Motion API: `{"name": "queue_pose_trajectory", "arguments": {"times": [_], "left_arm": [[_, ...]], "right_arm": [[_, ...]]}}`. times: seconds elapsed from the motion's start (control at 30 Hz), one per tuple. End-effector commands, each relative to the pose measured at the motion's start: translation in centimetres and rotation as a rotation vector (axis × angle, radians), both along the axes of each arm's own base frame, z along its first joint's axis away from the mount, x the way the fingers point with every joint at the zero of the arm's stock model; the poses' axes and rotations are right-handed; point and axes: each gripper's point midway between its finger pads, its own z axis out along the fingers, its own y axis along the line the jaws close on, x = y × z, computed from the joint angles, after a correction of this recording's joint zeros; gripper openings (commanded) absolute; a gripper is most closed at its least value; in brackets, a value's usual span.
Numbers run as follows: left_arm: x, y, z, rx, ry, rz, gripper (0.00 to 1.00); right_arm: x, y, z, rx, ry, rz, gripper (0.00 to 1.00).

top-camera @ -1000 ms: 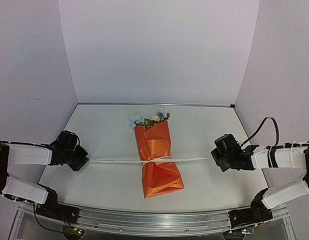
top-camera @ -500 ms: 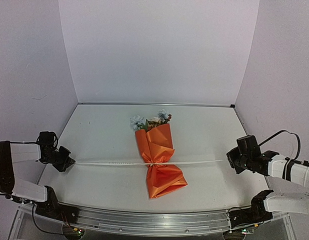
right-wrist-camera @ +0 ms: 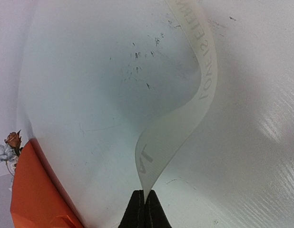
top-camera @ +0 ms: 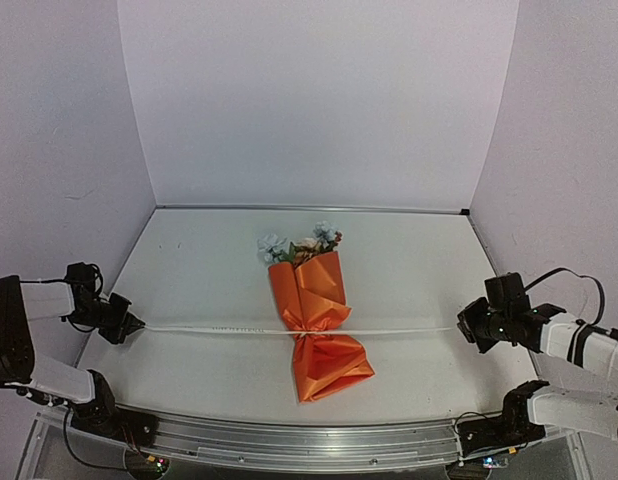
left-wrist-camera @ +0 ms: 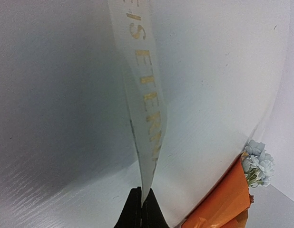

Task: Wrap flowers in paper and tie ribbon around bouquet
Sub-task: Tie the ribbon around the folded bouquet.

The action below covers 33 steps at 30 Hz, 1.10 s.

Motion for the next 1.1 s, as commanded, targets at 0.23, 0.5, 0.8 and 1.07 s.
{"name": "queue_pose_trajectory", "arguments": {"times": [0.23,0.5,0.8,1.07], "left_arm": [[5.5,3.1,2.6,0.203,-0.155,0.036,0.0],[5.6,1.7,4.1,0.214,-0.178,-0.013,0.44],[4.8,-4.2,8.0,0.073,-0.254,-0.022,0.6],[1.1,-14.1,8.4,-0.079,-0.258,-0.047,0.61]], "right_arm": [[-0.3,-2.0,-1.1,-0.225,0.092,-0.014,0.0],[0.5,0.8,0.9,-0.189,0.033,0.09,0.55],[-0.2,7.5,3.1,-0.032,-0.049,0.167,0.71],[-2.9,13.2,2.2,0.124,-0.051,0.149,0.73]]}}
